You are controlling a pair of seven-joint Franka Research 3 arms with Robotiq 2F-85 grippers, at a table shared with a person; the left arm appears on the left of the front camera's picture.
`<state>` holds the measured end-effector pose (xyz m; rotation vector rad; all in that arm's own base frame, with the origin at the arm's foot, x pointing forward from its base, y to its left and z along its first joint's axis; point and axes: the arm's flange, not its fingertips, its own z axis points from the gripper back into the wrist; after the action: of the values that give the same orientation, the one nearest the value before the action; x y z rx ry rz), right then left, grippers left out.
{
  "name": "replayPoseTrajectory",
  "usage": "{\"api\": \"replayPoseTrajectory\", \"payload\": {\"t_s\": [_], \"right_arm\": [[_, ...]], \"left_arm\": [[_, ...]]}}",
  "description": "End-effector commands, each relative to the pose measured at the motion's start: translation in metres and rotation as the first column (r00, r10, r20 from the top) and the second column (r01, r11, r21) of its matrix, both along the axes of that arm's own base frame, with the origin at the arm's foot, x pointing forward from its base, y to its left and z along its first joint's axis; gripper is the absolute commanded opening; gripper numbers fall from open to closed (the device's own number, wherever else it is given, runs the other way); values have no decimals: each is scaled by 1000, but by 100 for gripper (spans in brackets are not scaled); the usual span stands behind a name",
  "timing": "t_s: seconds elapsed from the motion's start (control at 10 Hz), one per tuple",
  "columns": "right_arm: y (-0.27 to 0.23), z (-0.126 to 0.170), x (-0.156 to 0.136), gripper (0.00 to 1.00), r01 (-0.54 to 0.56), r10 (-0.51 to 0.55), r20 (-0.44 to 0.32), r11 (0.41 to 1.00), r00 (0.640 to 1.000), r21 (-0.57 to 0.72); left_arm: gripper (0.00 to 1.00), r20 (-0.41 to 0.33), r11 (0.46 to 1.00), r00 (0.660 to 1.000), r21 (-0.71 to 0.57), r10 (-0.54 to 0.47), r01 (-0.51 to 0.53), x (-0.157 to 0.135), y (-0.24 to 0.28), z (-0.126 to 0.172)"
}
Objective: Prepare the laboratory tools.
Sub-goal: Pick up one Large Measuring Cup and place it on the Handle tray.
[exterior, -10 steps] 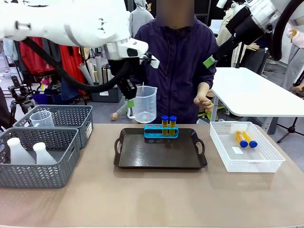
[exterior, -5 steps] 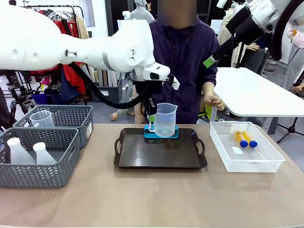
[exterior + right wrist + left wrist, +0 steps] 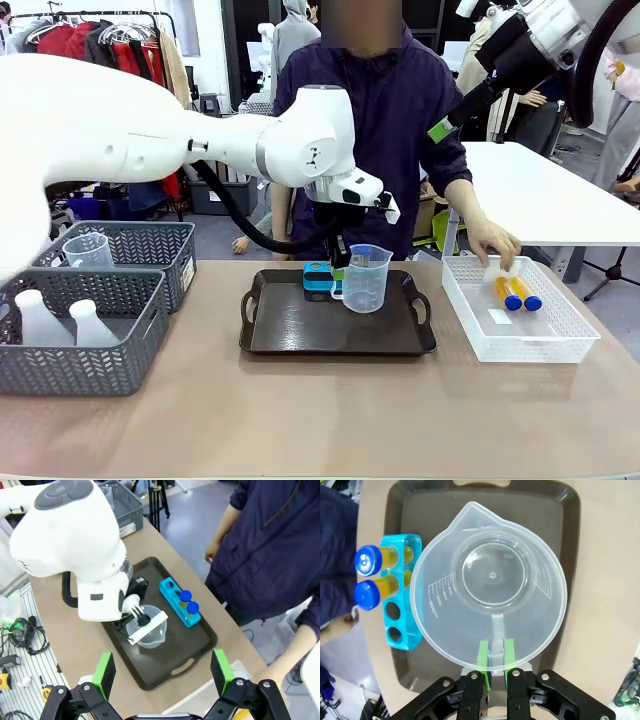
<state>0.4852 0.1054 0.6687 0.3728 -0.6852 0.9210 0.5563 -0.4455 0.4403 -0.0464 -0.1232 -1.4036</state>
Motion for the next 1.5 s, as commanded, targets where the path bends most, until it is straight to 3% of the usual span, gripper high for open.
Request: {"api": "replayPoseTrajectory", "payload": {"t_s": [0.0,0.4,0.8,1.3,1.4], "right_arm": [[0,1,0,100,-3,3,2,1000,1000,4],[0,1,0,100,-3,3,2,1000,1000,4],[0,1,0,100,-3,3,2,1000,1000,4],[0,1,0,100,-3,3,2,1000,1000,4],[0,1,0,100,-3,3,2,1000,1000,4]], "left_arm": [[0,19,999,999,7,-35,35,15,-3,-7],[0,-48,999,998,3,-51,52,24,-9,-34],[0,-56,998,997,7,-59,60,25,-9,-42],[96,-54,998,997,-9,-60,59,18,-10,-37],[100,-51,998,997,-8,-57,56,16,-9,-32]]}}
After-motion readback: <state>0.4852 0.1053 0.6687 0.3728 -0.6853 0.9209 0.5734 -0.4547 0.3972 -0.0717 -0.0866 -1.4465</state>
